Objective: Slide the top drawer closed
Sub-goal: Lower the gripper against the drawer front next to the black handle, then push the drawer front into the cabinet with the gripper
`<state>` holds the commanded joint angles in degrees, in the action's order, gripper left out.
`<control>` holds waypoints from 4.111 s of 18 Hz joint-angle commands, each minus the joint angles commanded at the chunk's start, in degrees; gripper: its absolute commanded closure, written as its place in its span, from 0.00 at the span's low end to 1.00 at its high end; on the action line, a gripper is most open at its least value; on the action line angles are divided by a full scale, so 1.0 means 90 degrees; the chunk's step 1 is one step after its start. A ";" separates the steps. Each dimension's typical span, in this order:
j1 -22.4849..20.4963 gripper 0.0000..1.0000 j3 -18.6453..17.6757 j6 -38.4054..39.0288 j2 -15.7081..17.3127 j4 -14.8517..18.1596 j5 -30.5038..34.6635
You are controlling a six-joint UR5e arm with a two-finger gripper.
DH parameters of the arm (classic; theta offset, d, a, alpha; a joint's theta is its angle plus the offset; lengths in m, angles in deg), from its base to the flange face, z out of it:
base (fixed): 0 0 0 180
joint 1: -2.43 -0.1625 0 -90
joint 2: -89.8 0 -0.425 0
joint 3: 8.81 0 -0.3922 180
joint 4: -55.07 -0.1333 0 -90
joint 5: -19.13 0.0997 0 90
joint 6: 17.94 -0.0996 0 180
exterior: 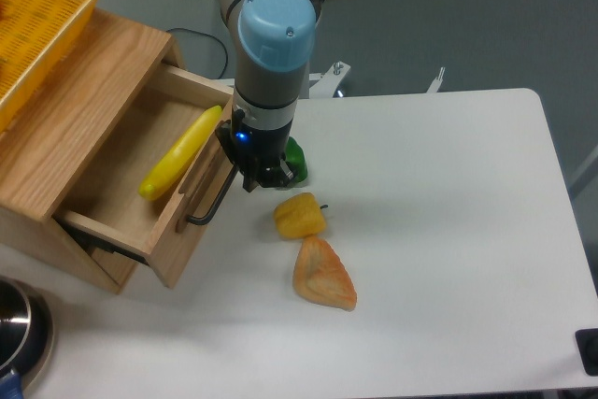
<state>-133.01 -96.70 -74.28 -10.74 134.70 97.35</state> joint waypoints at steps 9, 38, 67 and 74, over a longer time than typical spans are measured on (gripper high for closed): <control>0.0117 1.00 0.0010 0.0097 0.0020 0.0127 -0.0136; 0.0732 1.00 0.0000 0.0791 0.0107 0.0137 -0.0234; 0.1250 1.00 0.0000 0.1279 0.0098 0.0117 -0.0479; 0.1318 1.00 0.0000 0.1299 0.0098 0.0117 -0.0479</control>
<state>-121.14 -96.70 -62.59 -9.86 135.75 93.04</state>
